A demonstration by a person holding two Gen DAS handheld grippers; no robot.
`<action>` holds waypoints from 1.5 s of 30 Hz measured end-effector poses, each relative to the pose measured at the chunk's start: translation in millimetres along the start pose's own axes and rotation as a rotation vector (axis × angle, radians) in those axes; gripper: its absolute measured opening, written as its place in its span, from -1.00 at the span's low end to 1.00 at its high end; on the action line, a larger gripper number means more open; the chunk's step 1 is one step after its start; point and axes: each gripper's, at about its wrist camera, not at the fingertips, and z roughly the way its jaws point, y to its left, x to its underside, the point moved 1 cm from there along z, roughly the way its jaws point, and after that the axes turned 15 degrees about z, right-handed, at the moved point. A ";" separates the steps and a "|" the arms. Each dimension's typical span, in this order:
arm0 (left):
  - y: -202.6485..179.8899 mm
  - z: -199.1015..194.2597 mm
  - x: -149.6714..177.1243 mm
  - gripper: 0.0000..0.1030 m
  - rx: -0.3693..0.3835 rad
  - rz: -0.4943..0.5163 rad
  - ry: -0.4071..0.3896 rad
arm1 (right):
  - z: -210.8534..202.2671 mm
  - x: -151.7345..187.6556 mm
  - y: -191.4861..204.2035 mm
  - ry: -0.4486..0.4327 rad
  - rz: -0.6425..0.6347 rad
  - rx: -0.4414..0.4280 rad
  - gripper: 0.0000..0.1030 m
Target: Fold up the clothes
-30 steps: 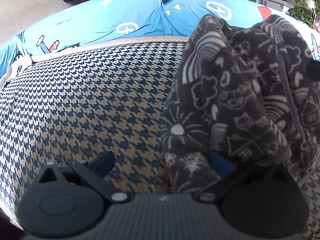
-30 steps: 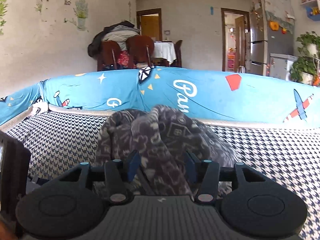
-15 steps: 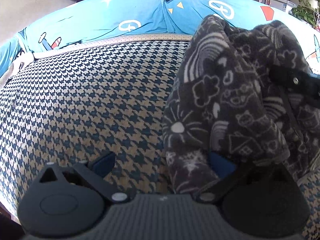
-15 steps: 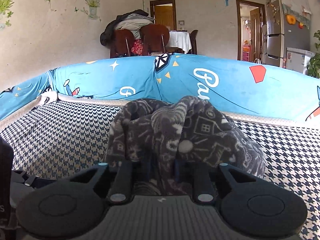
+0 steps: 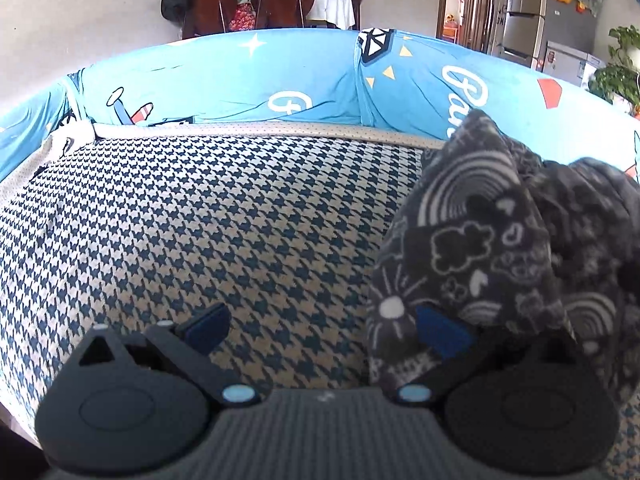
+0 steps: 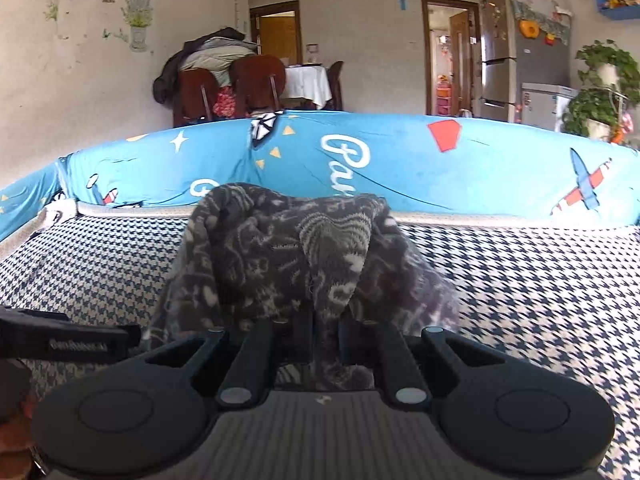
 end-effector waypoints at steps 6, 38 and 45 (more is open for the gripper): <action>-7.5 -17.3 -11.0 1.00 0.029 -0.005 -0.026 | -10.3 6.0 -37.9 0.057 0.089 0.091 -0.87; -54.5 65.8 -116.0 1.00 0.278 0.136 -0.006 | 26.2 -51.7 -69.0 0.051 0.318 -0.076 0.49; -57.8 88.8 -102.2 1.00 0.310 0.117 0.059 | 65.9 -46.1 -85.9 0.197 0.427 -0.007 0.83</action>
